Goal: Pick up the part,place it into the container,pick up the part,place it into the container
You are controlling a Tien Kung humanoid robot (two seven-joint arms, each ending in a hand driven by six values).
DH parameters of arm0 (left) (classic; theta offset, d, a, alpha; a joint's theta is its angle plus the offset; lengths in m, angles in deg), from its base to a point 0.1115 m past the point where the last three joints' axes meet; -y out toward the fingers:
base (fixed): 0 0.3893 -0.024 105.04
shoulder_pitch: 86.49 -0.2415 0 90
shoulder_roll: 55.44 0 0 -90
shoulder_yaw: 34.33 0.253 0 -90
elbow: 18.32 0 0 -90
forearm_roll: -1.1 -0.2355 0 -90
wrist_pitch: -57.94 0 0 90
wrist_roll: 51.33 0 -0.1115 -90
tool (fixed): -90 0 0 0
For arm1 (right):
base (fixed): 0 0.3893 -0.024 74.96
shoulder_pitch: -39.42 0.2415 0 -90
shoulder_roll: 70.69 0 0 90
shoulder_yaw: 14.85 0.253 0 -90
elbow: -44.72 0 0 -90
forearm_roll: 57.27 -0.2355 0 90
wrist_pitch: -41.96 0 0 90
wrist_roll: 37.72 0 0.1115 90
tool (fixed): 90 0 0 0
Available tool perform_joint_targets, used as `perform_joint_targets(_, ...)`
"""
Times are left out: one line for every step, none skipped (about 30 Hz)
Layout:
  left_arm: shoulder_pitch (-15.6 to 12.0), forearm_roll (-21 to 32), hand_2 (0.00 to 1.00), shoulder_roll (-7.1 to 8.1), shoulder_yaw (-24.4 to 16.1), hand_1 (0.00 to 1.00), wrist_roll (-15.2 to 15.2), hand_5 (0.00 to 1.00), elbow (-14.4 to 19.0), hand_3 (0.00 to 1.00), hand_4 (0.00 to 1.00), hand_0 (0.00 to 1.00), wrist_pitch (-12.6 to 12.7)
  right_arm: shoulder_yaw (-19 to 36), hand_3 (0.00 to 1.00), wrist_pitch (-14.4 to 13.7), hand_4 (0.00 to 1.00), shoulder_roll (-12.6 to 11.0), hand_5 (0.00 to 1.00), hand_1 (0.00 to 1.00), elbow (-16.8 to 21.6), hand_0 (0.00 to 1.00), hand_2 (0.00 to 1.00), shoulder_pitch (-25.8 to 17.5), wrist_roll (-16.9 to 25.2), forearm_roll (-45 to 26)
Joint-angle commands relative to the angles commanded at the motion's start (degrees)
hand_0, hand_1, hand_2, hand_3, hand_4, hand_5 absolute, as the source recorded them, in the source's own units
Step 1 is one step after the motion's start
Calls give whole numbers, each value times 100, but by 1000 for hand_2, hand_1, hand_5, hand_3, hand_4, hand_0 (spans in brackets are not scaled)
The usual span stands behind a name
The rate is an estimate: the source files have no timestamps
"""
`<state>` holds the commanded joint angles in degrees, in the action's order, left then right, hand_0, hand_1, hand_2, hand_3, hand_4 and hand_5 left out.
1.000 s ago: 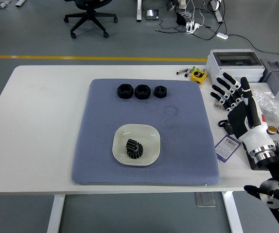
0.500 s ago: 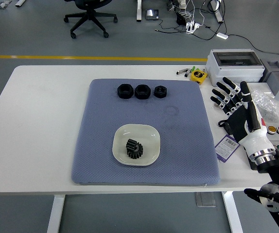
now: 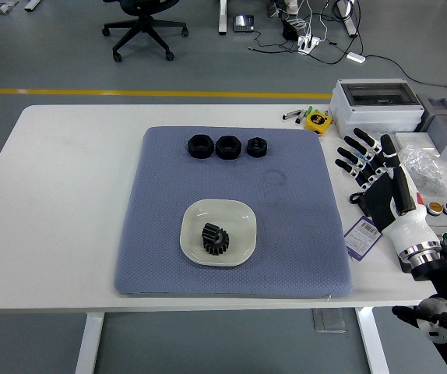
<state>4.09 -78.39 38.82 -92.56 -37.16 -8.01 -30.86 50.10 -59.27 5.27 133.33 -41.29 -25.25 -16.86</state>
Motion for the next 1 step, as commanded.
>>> perform_joint_targets(-4, 4, 448, -2, -2, 397, -15, 724, 0, 302, 784, 243, 20, -2, 810, -2, 998, -1, 837, 782, 0, 803, 813, 1, -2, 1)
